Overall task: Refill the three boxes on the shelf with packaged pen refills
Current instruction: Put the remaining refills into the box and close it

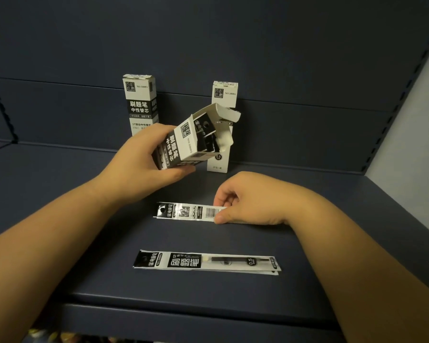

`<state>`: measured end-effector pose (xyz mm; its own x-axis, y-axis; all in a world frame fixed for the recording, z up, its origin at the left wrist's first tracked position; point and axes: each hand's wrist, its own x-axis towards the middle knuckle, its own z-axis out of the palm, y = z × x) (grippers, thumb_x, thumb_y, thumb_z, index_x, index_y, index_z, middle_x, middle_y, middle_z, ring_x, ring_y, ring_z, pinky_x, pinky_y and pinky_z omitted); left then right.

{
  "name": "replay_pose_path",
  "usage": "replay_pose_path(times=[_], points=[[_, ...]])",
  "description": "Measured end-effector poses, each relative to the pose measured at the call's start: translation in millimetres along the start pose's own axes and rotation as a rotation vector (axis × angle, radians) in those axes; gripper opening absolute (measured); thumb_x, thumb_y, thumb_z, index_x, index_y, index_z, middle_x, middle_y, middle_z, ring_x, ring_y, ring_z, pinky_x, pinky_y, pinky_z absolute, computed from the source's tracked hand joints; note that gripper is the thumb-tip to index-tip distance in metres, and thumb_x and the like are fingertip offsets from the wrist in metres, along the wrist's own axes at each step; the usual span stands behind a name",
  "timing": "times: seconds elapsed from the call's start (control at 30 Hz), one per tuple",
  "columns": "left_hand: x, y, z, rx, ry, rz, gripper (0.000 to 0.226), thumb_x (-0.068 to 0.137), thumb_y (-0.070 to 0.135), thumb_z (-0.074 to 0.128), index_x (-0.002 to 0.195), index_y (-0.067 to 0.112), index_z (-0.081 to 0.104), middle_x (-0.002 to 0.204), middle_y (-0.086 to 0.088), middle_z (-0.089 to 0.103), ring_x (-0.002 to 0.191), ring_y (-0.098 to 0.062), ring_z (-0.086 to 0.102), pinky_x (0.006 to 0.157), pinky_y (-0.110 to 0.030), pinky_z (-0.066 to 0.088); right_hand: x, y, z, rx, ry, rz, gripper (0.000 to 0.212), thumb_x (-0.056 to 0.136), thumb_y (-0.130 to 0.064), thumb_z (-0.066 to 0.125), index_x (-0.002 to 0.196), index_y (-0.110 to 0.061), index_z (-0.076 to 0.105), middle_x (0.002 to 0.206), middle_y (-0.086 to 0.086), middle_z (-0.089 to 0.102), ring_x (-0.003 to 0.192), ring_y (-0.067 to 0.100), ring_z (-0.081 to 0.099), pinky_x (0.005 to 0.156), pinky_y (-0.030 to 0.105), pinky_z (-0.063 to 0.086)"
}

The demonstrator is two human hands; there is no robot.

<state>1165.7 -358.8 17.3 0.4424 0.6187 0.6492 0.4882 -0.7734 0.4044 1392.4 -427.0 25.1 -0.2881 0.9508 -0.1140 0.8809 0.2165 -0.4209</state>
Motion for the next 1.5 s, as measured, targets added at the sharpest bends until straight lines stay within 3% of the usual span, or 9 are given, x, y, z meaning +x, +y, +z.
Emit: replay_pose_path(times=[0.23,0.4,0.53,0.67,0.77,0.9,1.07,1.33,1.5], points=[[0,2,-2,-0.029,-0.009,-0.026,0.058,0.07,0.056,0.071,0.122,0.041,0.05,0.108,0.028,0.055,0.105,0.014,0.051,0.082,-0.001,0.038,-6,0,-8,-0.016,0.026,0.019,0.018,0.093,-0.035,0.07,0.109,-0.03,0.076,0.081,-0.022,0.065,0.07,-0.011,0.058,0.056,0.008,0.037],[0,1,-2,-0.059,-0.004,-0.028,0.062,0.066,0.063,0.066,0.122,0.039,0.052,0.11,0.024,0.057,0.107,0.01,0.052,0.083,0.0,0.038,-10,0,-11,0.033,0.038,0.059,0.015,0.094,-0.032,0.067,0.105,-0.03,0.077,0.095,-0.018,0.072,0.084,0.001,0.064,0.066,0.017,0.044],[0,-1,-2,-0.057,0.004,-0.038,0.055,0.073,0.046,0.077,0.121,0.04,0.052,0.109,0.025,0.057,0.104,0.013,0.052,0.083,0.0,0.038,-12,2,-17,0.15,0.027,0.065,0.013,0.092,-0.026,0.069,0.101,-0.028,0.079,0.093,-0.013,0.077,0.086,0.006,0.071,0.08,0.026,0.059],[1,-5,-2,-0.103,0.057,-0.072,0.053,0.075,0.033,0.082,0.118,0.045,0.052,0.109,0.025,0.061,0.104,0.012,0.056,0.083,-0.006,0.042,-15,8,-24,0.271,0.007,0.049,0.012,0.091,-0.021,0.072,0.1,-0.024,0.078,0.097,-0.006,0.079,0.095,0.016,0.075,0.095,0.04,0.058],[2,-9,-1,-0.158,0.094,-0.114,0.052,0.076,0.035,0.083,0.12,0.042,0.056,0.113,0.02,0.064,0.107,0.004,0.06,0.086,-0.02,0.047,-18,11,-27,0.41,-0.011,0.041,0.01,0.091,-0.015,0.073,0.098,-0.02,0.077,0.098,0.0,0.08,0.094,0.017,0.076,0.088,0.034,0.06],[2,-9,-3,-0.177,0.074,-0.116,0.061,0.071,0.044,0.082,0.125,0.036,0.056,0.116,0.019,0.062,0.109,0.002,0.059,0.088,-0.022,0.048,-21,13,-29,0.683,-0.028,-0.015,0.012,0.088,-0.002,0.073,0.094,-0.013,0.074,0.096,0.008,0.079,0.086,0.017,0.075,0.079,0.03,0.061],[2,-5,-5,-0.176,0.088,-0.092,0.047,0.068,0.058,0.074,0.111,0.056,0.055,0.11,0.024,0.064,0.106,0.001,0.061,0.088,-0.027,0.05,-20,14,-29,0.858,-0.007,-0.067,0.017,0.09,0.002,0.066,0.095,-0.01,0.077,0.097,0.01,0.078,0.088,0.019,0.075,0.081,0.032,0.062],[3,-10,-1,-0.153,0.085,-0.108,0.053,0.077,0.031,0.085,0.124,0.033,0.061,0.114,0.017,0.067,0.108,0.001,0.061,0.09,-0.027,0.051,-20,13,-27,0.968,0.054,-0.107,0.015,0.085,-0.002,0.069,0.089,-0.013,0.08,0.09,0.01,0.077,0.077,0.016,0.074,0.069,0.029,0.061],[3,-13,-2,-0.157,0.084,-0.121,0.055,0.078,0.031,0.083,0.128,0.032,0.06,0.118,0.017,0.064,0.11,0.002,0.059,0.088,-0.022,0.048,-22,15,-30,1.029,0.031,-0.141,0.017,0.079,0.0,0.077,0.095,-0.008,0.077,0.091,0.011,0.078,0.078,0.017,0.076,0.07,0.03,0.063]])
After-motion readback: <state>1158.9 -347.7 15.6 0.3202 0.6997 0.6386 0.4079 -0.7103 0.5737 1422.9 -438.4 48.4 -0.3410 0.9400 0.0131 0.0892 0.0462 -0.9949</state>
